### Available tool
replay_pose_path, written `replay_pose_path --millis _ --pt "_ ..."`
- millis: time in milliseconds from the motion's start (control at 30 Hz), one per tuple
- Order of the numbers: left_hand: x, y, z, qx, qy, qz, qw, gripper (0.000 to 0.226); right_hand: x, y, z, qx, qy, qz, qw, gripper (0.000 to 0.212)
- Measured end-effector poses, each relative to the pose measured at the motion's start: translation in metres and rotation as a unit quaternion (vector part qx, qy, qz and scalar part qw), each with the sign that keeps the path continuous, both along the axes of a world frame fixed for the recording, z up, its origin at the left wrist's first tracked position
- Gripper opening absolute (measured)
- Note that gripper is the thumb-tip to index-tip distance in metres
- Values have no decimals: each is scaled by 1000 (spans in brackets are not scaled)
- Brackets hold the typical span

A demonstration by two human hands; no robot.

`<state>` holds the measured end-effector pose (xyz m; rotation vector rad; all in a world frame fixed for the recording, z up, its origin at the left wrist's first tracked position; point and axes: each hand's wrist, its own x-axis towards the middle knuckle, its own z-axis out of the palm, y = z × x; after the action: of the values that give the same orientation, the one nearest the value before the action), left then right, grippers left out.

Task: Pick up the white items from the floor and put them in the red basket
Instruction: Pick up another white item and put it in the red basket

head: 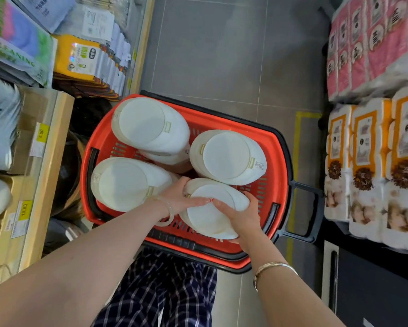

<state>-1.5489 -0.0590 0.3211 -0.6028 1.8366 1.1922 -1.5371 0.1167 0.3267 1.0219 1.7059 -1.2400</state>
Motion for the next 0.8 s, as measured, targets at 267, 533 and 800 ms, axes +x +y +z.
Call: replay_pose_path --millis 267,533,800 --pt "4 -4 5 -10 12 -17 1000 85 -2 8 9 -7 -28 -9 1000 119" --pt "7 -6 6 -11 24 -15 1000 81 2 20 15 -51 -33 -33 998 114" --pt "5 -7 15 -24 41 -19 999 83 3 22 27 -68 -15 -27 997 105"
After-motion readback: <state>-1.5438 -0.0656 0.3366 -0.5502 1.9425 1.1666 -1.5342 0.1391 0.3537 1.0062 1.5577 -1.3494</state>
